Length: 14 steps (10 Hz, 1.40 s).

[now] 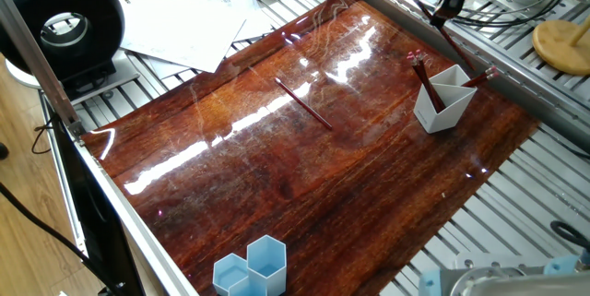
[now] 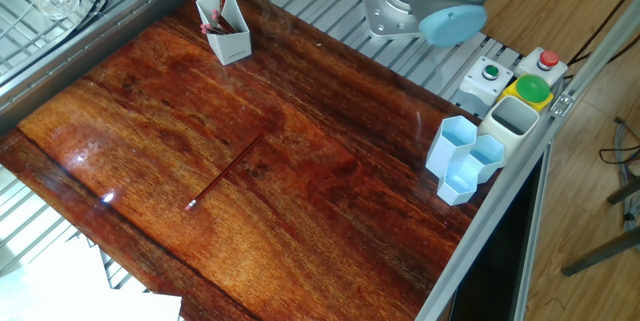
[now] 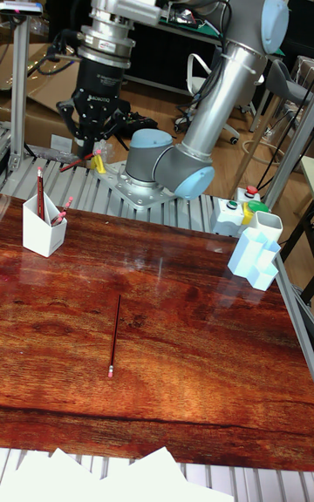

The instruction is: Put the pen into the pen holder

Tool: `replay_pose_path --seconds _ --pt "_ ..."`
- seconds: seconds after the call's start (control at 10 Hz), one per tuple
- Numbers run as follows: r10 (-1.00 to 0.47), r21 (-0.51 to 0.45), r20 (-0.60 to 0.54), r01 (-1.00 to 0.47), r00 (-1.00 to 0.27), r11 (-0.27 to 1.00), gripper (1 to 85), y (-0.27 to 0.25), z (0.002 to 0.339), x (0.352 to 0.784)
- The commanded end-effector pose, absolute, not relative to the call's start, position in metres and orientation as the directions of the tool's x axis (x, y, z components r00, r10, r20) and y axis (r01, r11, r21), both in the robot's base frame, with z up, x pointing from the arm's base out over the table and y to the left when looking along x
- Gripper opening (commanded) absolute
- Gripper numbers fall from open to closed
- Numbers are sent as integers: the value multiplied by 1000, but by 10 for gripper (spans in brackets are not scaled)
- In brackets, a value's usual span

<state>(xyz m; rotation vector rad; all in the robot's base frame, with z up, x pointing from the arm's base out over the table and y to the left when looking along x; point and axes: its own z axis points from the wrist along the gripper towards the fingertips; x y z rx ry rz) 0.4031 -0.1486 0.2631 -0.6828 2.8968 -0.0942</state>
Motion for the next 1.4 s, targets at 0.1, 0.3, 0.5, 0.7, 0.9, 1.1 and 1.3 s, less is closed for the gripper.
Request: replay_pose_path --seconds 0.1,0.3,0.5,0.7,0.9,1.1,1.3 --pt "-399 -59 -307 -401 -864 914 10 -152 259 417" --pt "-399 -75 -359 -400 -844 914 10 -157 243 419" --pt "-399 -83 -378 -399 -835 913 10 -160 231 416" --pt "-391 -73 -394 -396 -832 915 10 -158 225 414" --pt "-387 -73 -426 -396 -818 916 10 -156 220 418" --pt "-397 -82 -453 -406 -798 910 10 -159 213 422" --pt "-397 -86 -462 -405 -793 910 10 -160 210 422"
